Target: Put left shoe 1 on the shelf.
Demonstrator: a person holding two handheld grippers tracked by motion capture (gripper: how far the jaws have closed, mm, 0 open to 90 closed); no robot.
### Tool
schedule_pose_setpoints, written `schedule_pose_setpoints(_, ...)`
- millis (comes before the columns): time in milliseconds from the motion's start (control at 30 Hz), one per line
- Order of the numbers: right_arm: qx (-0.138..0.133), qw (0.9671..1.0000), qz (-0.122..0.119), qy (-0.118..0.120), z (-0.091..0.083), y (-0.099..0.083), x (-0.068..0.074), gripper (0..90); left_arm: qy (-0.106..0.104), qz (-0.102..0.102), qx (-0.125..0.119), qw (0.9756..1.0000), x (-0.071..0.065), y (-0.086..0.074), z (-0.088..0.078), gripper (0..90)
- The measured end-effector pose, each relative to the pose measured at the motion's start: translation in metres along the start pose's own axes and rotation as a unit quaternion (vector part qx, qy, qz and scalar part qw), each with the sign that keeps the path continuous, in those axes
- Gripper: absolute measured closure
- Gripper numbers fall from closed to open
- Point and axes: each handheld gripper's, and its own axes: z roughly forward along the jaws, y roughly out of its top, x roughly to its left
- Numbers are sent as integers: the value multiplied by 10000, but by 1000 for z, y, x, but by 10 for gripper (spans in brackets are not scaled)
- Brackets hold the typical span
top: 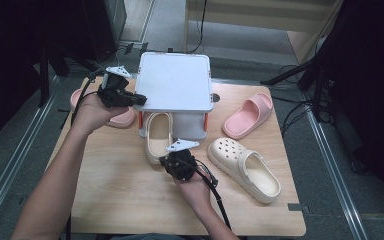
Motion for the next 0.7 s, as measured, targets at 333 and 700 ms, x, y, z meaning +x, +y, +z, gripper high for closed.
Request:
schedule_pose_setpoints(333, 80, 9999, 28, -99, 19, 17, -8, 900, 10, 18, -9, 10000, -1, 0, 0, 837)
schedule_pose_setpoints(700, 44, 9998, 97, -189, 41, 41, -18, 900, 1, 34, 3, 10000, -1, 0, 0, 836)
